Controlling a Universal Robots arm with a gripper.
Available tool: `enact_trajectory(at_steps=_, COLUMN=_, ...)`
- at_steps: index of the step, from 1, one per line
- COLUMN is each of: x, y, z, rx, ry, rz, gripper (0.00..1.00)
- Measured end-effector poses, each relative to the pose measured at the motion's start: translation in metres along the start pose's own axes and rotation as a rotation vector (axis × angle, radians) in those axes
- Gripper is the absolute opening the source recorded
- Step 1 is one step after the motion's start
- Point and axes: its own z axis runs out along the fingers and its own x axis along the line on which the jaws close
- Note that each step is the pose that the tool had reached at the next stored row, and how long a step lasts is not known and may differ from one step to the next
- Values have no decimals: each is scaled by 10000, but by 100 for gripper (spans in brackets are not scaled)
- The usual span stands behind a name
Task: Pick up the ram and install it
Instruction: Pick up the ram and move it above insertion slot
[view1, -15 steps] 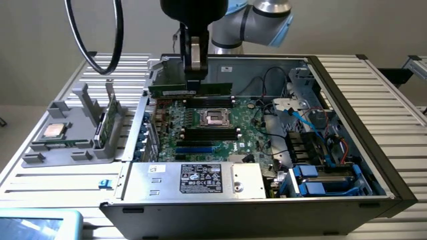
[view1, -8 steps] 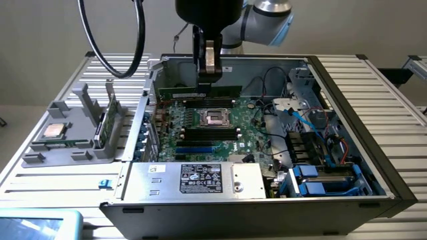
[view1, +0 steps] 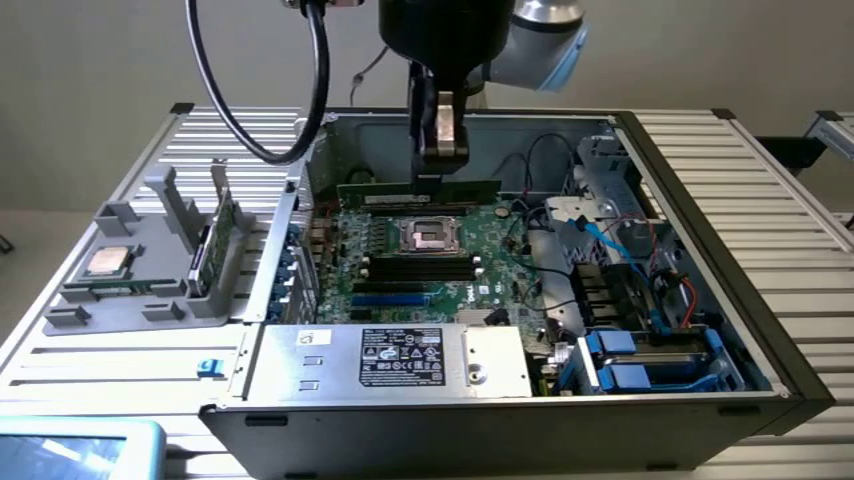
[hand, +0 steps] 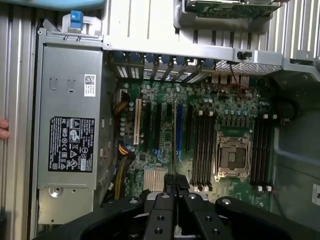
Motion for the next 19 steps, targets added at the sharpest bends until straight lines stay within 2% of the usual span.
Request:
enact_trajectory(at_steps=14, x=4, y=-245, z=212, rx=42, ry=8, rz=418, gripper=11)
enact_trajectory(at_steps=19, x=-117, y=-324, z=314, rx=43, ry=7, rz=427, gripper=11)
